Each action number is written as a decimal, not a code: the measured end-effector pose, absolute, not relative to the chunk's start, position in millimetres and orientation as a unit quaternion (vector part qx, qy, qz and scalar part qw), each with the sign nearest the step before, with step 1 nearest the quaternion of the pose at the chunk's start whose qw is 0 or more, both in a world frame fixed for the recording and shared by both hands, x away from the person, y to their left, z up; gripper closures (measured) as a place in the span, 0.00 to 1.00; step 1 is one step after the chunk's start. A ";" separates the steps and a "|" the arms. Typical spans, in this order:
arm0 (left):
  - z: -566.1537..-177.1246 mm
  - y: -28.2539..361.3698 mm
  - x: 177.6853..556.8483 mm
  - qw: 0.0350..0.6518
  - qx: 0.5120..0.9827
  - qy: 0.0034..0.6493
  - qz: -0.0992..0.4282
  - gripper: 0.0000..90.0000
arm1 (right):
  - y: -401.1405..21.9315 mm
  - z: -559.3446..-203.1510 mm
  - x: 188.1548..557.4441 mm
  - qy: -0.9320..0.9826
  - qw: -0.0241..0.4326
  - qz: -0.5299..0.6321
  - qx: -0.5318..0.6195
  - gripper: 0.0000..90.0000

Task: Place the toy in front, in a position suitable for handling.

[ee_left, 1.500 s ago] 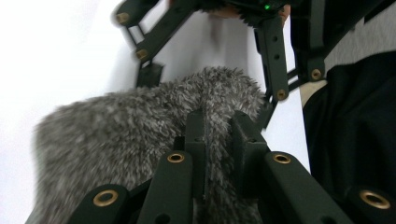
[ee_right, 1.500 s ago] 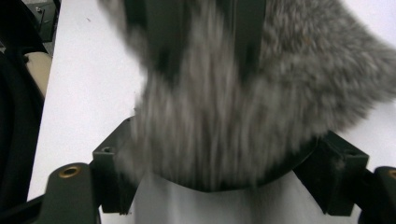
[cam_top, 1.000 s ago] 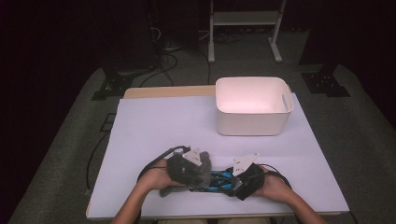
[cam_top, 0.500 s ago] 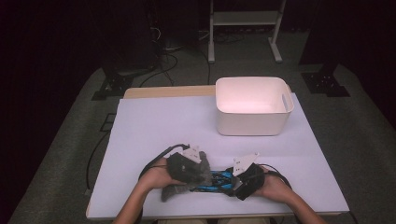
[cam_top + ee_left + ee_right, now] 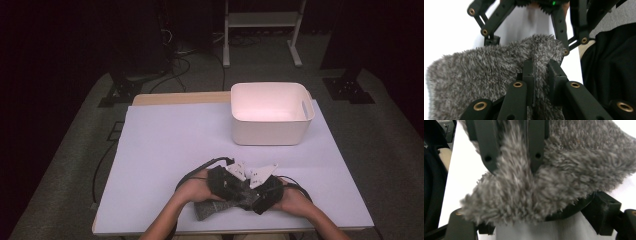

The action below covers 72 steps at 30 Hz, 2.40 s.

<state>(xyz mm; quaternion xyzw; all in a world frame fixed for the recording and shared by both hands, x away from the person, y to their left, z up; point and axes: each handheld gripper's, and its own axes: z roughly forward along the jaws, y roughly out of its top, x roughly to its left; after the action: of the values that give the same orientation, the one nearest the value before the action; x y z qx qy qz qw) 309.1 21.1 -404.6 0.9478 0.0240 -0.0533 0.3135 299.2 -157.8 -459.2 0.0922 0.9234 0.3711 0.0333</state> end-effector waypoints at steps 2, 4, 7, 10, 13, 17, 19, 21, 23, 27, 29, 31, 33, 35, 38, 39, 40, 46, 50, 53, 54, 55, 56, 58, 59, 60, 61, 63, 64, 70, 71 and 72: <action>-404.8 25.1 310.0 0.314 0.948 0.024 -0.051 0.87 | -157.6 -459.0 299.4 0.924 0.035 0.370 0.091 0.25; -404.2 28.1 309.9 0.312 0.948 0.027 -0.049 0.87 | -157.5 -459.0 299.3 0.924 0.035 0.369 0.092 0.25; -402.2 47.9 310.0 0.310 0.949 0.044 -0.044 0.87 | -157.5 -459.0 299.3 0.924 0.035 0.369 0.091 0.25; -401.8 69.4 309.7 0.305 0.950 0.063 -0.036 0.87 | -157.5 -459.1 299.7 0.924 0.037 0.369 0.089 0.25; -406.9 94.3 308.6 0.293 0.952 0.088 -0.025 0.87 | -157.4 -459.1 299.4 0.924 0.035 0.369 0.090 0.25; -410.7 119.4 303.7 0.299 0.947 0.114 -0.025 0.87 | -157.6 -459.2 299.5 0.924 0.035 0.370 0.090 0.25; -411.0 123.3 301.2 0.294 0.948 0.116 -0.019 0.87 | -157.8 -459.3 299.9 0.924 0.037 0.370 0.088 0.25; -411.2 123.6 302.2 0.292 0.949 0.120 -0.012 0.87 | -157.7 -459.3 299.7 0.924 0.037 0.370 0.088 0.25; -410.4 121.6 305.5 0.293 0.949 0.120 -0.006 0.87 | -157.7 -459.3 299.6 0.924 0.036 0.370 0.089 0.25; -409.0 110.5 314.5 0.292 0.949 0.122 0.008 0.87 | -157.7 -459.3 299.8 0.924 0.036 0.370 0.088 0.25; -408.5 102.3 319.7 0.288 0.951 0.116 0.006 0.88 | -157.8 -459.4 300.1 0.924 0.036 0.371 0.087 0.25; -407.3 93.9 323.5 0.289 0.951 0.113 0.003 0.88 | -157.9 -459.5 300.3 0.924 0.036 0.371 0.086 0.25; -404.8 87.2 326.9 0.309 0.944 0.111 -0.013 0.88 | -158.0 -459.5 300.1 0.924 0.035 0.371 0.087 0.25; -404.0 82.9 328.1 0.319 0.941 0.107 -0.023 0.88 | -157.8 -459.2 300.2 0.924 0.035 0.370 0.086 0.25; -400.1 59.1 327.0 0.318 0.944 0.084 -0.029 0.88 | -157.8 -459.3 299.8 0.924 0.034 0.371 0.089 0.25; -400.1 59.1 327.0 0.318 0.944 0.084 -0.029 0.88 | -157.8 -459.3 299.8 0.924 0.034 0.371 0.089 0.25; -398.5 51.2 326.0 0.324 0.942 0.075 -0.037 0.88 | -157.5 -459.2 300.2 0.925 0.035 0.369 0.086 0.25; -401.8 9.9 319.9 0.308 0.950 0.035 -0.038 0.87 | -157.9 -459.4 299.3 0.923 0.034 0.372 0.089 0.25; -403.2 2.6 318.7 0.316 0.947 0.027 -0.051 0.87 | -158.0 -459.4 299.1 0.923 0.030 0.374 0.090 0.25; -404.0 3.9 314.5 0.319 0.945 0.024 -0.060 0.87 | -158.5 -459.6 300.0 0.924 0.036 0.371 0.085 0.25; -404.1 5.2 313.1 0.320 0.945 0.020 -0.063 0.87 | -158.4 -459.7 299.8 0.924 0.036 0.371 0.087 0.25; -404.1 6.7 311.5 0.319 0.945 0.017 -0.064 0.87 | -158.4 -459.5 299.3 0.923 0.033 0.372 0.089 0.25; -404.1 6.7 311.5 0.319 0.945 0.017 -0.064 0.88 | -158.3 -459.5 299.2 0.923 0.033 0.372 0.090 0.25; -404.5 12.5 305.6 0.304 0.951 0.015 -0.054 0.87 | -158.2 -459.6 299.3 0.923 0.035 0.372 0.089 0.25; -404.5 12.5 305.6 0.304 0.951 0.015 -0.054 0.87 | -158.2 -459.6 299.3 0.923 0.035 0.372 0.089 0.25; -404.5 19.6 303.9 0.299 0.953 0.014 -0.045 0.87 | -158.0 -459.5 299.1 0.923 0.035 0.372 0.089 0.25; -404.5 19.6 303.9 0.299 0.953 0.014 -0.045 0.87 | -158.0 -459.5 299.1 0.923 0.035 0.372 0.089 0.25; -403.8 34.8 304.3 0.300 0.952 0.028 -0.044 0.87 | -158.1 -459.5 299.1 0.923 0.035 0.372 0.089 0.25; -403.1 41.1 305.1 0.302 0.952 0.032 -0.043 0.87 | -158.3 -459.6 299.3 0.923 0.035 0.372 0.088 0.25; -401.7 76.8 310.2 0.294 0.953 0.072 -0.027 0.87 | -158.5 -459.7 299.5 0.923 0.035 0.373 0.088 0.25; -402.8 84.3 311.1 0.286 0.954 0.083 -0.019 0.87 | -158.5 -459.8 299.7 0.923 0.036 0.373 0.086 0.25; -404.3 91.9 312.7 0.279 0.956 0.090 -0.015 0.87 | -158.6 -459.9 299.9 0.923 0.036 0.373 0.085 0.25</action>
<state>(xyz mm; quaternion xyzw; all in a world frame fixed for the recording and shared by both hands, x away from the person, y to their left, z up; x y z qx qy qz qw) 312.7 91.9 -404.3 0.9560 0.0902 -0.0148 0.2787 299.9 -158.6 -459.9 0.0851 0.9233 0.3729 0.0359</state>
